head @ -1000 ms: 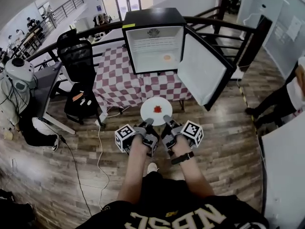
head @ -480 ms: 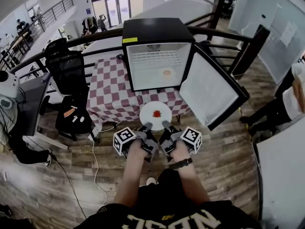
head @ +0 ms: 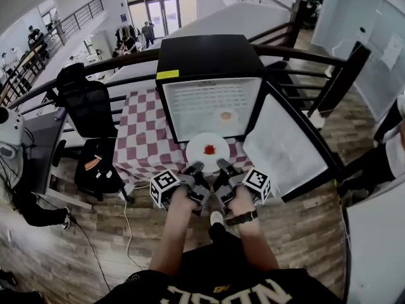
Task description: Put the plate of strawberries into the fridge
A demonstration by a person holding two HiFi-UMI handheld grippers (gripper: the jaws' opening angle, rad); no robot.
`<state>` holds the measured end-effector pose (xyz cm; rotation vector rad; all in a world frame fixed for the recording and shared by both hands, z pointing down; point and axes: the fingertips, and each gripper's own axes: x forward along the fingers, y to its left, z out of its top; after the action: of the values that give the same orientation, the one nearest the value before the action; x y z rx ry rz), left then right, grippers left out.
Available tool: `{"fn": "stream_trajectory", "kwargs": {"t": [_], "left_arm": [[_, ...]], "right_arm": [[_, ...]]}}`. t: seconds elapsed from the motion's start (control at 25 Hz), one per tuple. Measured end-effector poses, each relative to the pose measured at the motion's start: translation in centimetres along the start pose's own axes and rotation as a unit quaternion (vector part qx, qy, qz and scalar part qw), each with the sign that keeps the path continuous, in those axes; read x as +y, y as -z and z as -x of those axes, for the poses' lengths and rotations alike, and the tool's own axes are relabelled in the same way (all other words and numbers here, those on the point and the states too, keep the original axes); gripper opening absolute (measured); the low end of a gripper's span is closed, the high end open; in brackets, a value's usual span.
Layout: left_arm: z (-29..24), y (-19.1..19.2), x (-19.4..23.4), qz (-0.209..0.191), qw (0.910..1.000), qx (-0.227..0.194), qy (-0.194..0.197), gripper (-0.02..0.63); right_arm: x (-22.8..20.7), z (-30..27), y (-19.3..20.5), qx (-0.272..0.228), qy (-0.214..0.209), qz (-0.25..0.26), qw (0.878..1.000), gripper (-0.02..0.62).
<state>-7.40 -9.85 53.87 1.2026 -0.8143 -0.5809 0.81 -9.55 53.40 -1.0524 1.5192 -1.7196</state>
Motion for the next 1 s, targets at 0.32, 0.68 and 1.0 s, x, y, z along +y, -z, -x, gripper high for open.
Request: {"fn": "stream_trajectory", "kwargs": {"t": [0.32, 0.68, 1.0], "left_arm": [[-7.3, -3.3, -4.0, -0.008, 0.9995, -0.021, 0.024, 0.031], [-10.7, -4.3, -4.8, -0.007, 0.9986, -0.042, 0.031, 0.031], [-12.4, -6.5, -3.6, 0.004, 0.998, -0.052, 0.034, 0.031]], "right_arm": [[2.9, -6.5, -6.1, 0.015, -0.025, 0.02, 0.999, 0.035], [3.3, -8.9, -9.1, 0.031, -0.026, 0.026, 0.999, 0.035], [1.5, -12.0, -9.4, 0.042, -0.017, 0.024, 0.999, 0.035]]}}
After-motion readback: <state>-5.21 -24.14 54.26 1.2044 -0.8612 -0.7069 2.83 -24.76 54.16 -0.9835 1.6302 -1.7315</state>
